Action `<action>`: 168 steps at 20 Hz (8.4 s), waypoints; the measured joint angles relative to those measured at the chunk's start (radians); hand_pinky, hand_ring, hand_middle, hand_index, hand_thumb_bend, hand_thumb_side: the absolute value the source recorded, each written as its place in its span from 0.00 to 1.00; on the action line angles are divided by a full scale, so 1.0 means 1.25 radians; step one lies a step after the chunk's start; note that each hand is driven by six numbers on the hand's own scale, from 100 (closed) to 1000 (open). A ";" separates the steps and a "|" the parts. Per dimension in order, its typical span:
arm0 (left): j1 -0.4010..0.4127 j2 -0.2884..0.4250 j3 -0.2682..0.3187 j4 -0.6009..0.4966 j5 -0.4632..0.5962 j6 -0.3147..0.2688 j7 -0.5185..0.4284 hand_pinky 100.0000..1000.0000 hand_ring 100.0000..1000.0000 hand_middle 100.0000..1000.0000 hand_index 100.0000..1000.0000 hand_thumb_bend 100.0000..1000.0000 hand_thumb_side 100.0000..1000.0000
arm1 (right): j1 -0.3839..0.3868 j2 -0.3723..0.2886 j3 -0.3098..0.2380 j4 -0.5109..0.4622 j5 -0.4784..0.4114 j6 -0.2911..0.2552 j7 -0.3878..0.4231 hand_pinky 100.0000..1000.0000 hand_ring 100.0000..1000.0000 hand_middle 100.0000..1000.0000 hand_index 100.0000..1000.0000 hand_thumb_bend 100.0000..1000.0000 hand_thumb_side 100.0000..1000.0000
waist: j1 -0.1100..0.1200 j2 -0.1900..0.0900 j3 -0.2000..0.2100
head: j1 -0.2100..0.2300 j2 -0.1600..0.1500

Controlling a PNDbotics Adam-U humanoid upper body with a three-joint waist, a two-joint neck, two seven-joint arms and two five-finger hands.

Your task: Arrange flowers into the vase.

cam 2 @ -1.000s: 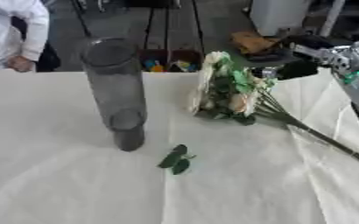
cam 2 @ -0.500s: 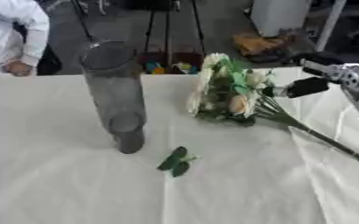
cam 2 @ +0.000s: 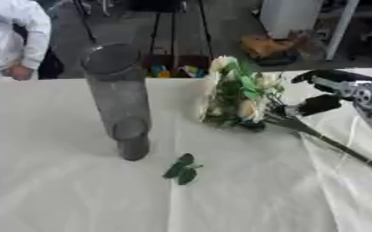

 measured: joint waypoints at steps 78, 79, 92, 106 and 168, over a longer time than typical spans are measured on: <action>-0.009 -0.020 -0.003 0.000 0.006 0.007 0.000 0.76 0.95 0.90 0.96 0.00 1.00 | -0.049 0.119 -0.010 0.169 0.107 0.075 -0.386 0.00 0.00 0.00 0.00 0.23 0.44 | 0.016 0.038 0.019 | -0.030 -0.048; -0.009 -0.020 -0.003 0.000 0.006 0.008 0.000 0.76 0.95 0.90 0.96 0.00 1.00 | -0.050 0.119 -0.012 0.158 0.096 0.081 -0.392 0.00 0.00 0.00 0.00 0.23 0.43 | 0.015 0.038 0.019 | -0.027 -0.047; -0.009 -0.019 -0.003 0.000 0.005 0.009 -0.002 0.76 0.95 0.90 0.96 0.00 1.00 | -0.065 0.065 0.001 -0.054 -0.182 0.197 -0.439 0.00 0.00 0.00 0.00 0.24 0.40 | 0.006 0.026 0.015 | -0.006 -0.041; -0.009 -0.013 -0.007 0.000 0.008 0.015 -0.009 0.75 0.95 0.90 0.96 0.00 1.00 | -0.199 0.097 -0.005 -0.178 -0.495 0.184 -0.571 0.00 0.00 0.00 0.00 0.26 0.39 | 0.002 0.013 0.022 | 0.001 -0.036; -0.056 -0.005 -0.039 0.000 0.032 0.016 -0.046 0.76 0.94 0.90 0.96 0.00 1.00 | -0.522 0.309 -0.031 -0.158 -0.893 0.041 -0.860 0.00 0.00 0.00 0.00 0.17 0.34 | -0.069 0.019 0.139 | -0.049 -0.062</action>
